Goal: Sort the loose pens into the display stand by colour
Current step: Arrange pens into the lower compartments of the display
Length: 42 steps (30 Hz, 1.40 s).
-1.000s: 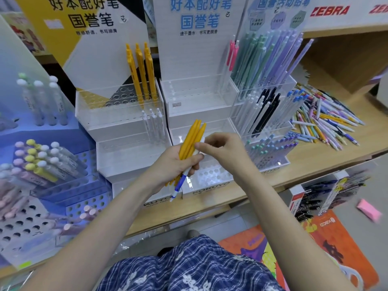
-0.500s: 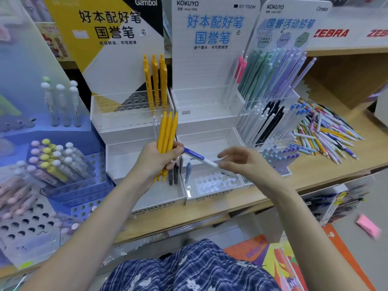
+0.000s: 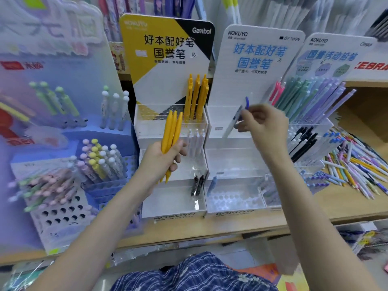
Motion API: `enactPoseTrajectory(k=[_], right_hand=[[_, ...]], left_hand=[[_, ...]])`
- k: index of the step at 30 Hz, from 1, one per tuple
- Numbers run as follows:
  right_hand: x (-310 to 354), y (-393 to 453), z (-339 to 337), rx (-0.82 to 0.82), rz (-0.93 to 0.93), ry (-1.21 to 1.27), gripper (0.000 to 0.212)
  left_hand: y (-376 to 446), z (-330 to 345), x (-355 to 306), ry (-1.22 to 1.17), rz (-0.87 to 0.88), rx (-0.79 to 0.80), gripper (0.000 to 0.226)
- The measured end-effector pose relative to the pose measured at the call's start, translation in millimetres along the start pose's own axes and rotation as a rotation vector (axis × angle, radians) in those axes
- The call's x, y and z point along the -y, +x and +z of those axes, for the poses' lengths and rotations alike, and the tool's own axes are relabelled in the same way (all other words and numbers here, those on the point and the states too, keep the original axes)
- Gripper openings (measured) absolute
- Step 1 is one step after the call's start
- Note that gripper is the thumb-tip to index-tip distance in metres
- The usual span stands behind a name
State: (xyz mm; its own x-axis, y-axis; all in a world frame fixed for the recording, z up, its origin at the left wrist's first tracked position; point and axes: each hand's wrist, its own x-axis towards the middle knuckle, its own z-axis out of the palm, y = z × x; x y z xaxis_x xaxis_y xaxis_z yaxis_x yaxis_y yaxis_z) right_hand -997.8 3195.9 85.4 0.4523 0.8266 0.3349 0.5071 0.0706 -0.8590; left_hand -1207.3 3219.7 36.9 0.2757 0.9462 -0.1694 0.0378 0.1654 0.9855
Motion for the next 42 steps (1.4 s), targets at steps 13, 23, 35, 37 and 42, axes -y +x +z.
enactPoseTrajectory(k=[13,23,35,37,42], right_hand=[[20.5,81.8,33.7,-0.029,-0.123,-0.221,0.008],[-3.0,77.6,68.6,0.077,-0.016,-0.408,0.017],[32.6,20.7,37.1,0.401,0.157,0.299,0.009],[27.2,24.8,21.8,0.331,0.191,0.369,0.009],[23.8,13.7,13.3,0.684,0.142,0.002,0.007]], left_hand=[[16.2,-5.0,-7.3,-0.074,-0.036,-0.011,0.026],[20.8,2.4,-2.2,-0.1,-0.056,0.061,0.024],[20.8,-9.1,-20.0,-0.051,0.029,0.247,0.02],[25.9,-16.0,-21.5,-0.121,-0.002,0.103,0.016],[36.0,-28.4,-22.9,-0.065,0.071,-0.044,0.014]])
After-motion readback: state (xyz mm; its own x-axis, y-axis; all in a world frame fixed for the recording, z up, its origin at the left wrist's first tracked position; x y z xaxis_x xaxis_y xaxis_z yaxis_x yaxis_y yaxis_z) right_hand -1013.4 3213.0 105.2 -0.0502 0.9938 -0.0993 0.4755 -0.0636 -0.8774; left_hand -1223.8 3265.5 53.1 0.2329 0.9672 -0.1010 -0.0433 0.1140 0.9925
